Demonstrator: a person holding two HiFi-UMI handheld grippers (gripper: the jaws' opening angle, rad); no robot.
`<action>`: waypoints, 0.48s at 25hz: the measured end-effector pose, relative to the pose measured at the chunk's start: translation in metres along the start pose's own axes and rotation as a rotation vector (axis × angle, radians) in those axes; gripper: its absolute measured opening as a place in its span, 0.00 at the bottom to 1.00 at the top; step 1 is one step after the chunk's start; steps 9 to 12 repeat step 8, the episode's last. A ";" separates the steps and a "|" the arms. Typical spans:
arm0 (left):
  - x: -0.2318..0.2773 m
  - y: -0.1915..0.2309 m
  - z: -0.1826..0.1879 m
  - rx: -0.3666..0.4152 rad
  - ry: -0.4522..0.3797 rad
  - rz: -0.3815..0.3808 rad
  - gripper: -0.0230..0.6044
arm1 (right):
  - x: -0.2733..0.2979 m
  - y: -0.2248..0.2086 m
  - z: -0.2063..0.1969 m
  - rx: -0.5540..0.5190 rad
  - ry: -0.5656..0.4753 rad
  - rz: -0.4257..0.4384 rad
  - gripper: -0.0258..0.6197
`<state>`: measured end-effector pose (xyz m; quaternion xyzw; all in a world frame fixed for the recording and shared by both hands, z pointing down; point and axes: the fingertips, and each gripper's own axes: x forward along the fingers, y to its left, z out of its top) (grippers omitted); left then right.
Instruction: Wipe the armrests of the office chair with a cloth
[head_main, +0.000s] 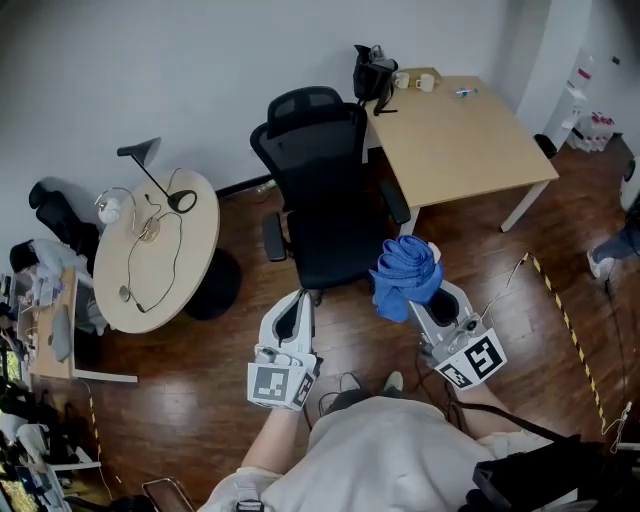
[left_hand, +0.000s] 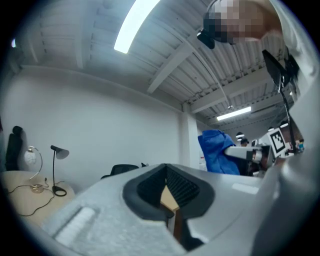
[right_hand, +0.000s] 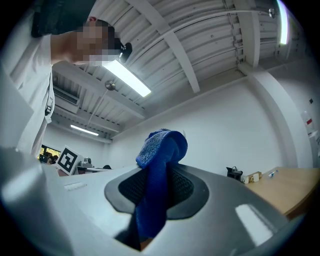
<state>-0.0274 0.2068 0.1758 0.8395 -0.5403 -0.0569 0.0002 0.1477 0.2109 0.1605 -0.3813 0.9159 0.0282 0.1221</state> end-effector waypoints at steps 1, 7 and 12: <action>-0.001 0.000 -0.001 -0.005 0.002 -0.008 0.06 | -0.001 0.002 0.001 0.000 0.003 -0.006 0.18; -0.007 -0.005 0.003 -0.023 -0.022 -0.054 0.06 | -0.010 0.012 0.000 -0.008 0.021 -0.046 0.18; -0.009 -0.006 0.002 -0.023 -0.024 -0.062 0.06 | -0.012 0.014 -0.002 -0.012 0.022 -0.054 0.18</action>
